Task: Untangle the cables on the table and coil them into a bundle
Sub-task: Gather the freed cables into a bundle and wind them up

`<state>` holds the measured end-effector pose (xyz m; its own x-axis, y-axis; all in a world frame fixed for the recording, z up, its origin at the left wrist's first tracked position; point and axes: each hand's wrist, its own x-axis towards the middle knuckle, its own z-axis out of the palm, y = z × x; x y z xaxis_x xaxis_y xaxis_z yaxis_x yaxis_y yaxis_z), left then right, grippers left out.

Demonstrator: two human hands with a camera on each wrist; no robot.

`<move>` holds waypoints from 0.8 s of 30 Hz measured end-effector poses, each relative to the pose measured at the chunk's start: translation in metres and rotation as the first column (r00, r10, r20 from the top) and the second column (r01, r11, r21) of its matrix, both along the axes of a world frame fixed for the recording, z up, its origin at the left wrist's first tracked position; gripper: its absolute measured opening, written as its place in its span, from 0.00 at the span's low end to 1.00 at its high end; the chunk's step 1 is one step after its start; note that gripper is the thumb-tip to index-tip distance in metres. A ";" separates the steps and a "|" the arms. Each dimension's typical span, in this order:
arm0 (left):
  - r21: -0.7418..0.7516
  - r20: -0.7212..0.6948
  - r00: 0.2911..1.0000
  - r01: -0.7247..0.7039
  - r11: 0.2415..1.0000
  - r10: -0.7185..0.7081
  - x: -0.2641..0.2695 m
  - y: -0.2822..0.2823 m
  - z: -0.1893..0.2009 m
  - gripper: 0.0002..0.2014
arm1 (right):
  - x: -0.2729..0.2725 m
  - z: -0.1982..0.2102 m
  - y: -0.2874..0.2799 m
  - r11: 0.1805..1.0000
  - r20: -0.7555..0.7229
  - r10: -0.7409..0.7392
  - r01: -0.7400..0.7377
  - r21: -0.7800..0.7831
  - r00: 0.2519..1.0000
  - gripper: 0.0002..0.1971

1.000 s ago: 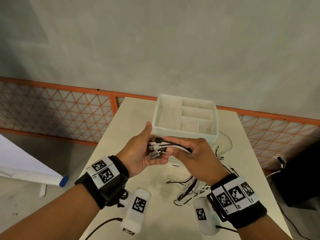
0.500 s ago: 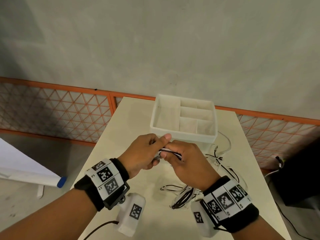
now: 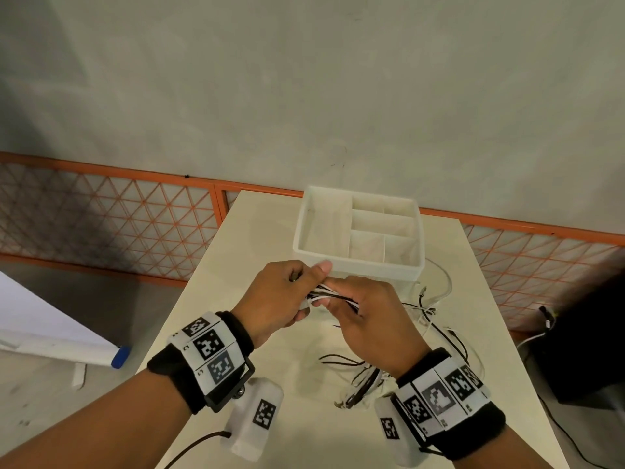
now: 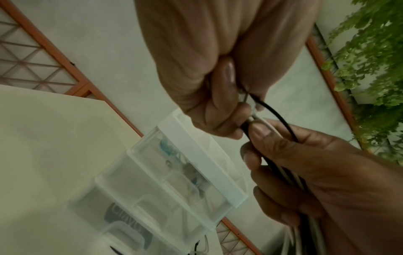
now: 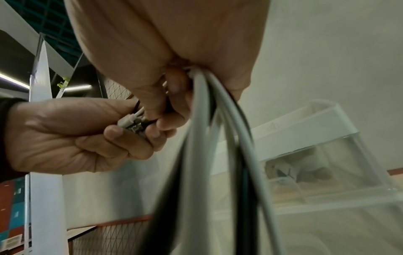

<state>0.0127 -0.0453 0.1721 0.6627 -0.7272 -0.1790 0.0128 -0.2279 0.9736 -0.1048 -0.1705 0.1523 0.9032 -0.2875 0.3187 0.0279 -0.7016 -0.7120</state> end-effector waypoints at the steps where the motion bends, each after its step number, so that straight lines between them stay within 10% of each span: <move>1: 0.015 -0.004 1.000 0.009 1.000 -0.009 0.000 0.001 -0.001 0.28 | 0.000 -0.002 0.000 1.000 -0.025 0.013 -0.012 0.017 1.000 0.13; 9: -0.005 -0.093 0.983 -0.157 0.988 0.156 0.003 0.003 -0.006 0.15 | -0.004 0.002 0.000 0.904 -0.156 -0.036 0.099 0.415 0.987 0.06; 24: 0.017 -0.340 0.941 0.013 1.000 -0.006 0.011 0.009 0.011 0.26 | -0.002 0.010 0.005 0.932 -0.071 -0.096 0.115 0.344 0.993 0.05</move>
<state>0.0238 -0.0368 0.1827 0.5534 -0.7274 -0.4058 0.3396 -0.2478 0.9073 -0.1072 -0.1651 0.1619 0.8742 -0.4663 0.1354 -0.0765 -0.4076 -0.9100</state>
